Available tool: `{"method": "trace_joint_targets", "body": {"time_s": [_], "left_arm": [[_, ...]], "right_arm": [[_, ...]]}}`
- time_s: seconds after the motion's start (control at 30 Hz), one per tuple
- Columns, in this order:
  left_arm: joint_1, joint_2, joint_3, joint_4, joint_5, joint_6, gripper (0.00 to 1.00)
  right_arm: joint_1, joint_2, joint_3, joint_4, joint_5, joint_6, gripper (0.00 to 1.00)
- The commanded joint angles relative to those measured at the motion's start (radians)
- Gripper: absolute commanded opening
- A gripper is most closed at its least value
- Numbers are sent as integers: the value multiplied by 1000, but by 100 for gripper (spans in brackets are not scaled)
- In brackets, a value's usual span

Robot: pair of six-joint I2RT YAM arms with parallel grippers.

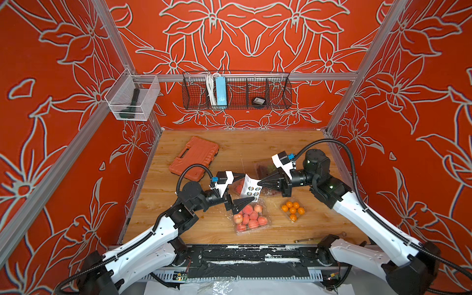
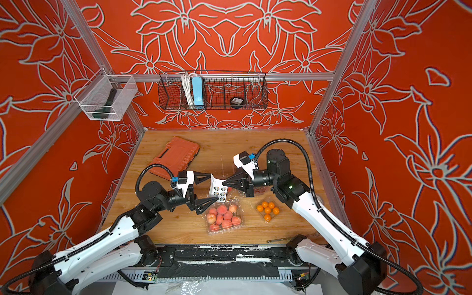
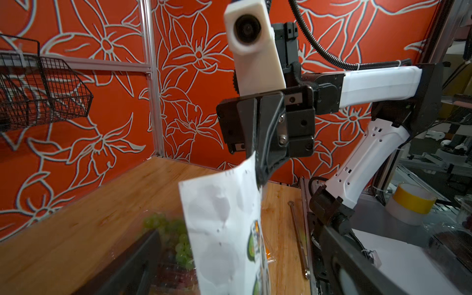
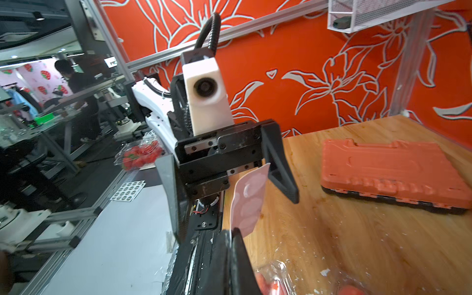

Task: Label fruit boxes
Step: Pick up the label sticker from the center of the board, then adjust the label sticker.

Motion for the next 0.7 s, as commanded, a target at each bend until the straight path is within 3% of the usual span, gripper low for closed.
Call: {"method": "trace_joint_targets", "body": {"time_s": [0.0, 0.13, 0.23, 0.3, 0.57, 0.67], "left_arm": [[28, 31, 36, 26, 23, 10, 98], [50, 47, 23, 90, 138, -20, 98], [50, 66, 31, 121, 252, -36, 85], [48, 68, 37, 112, 247, -42, 72], [48, 101, 49, 129, 246, -55, 37], [48, 107, 59, 128, 255, -59, 32]], "right_arm": [[-2, -28, -1, -30, -88, -46, 0], [-2, -29, -10, -1, -99, -28, 0], [-2, -7, 6, -10, -84, -29, 0], [-2, 7, 16, -24, -84, -37, 0], [-2, 8, 11, -20, -73, -34, 0], [-2, 4, 6, -19, -69, -35, 0]]}}
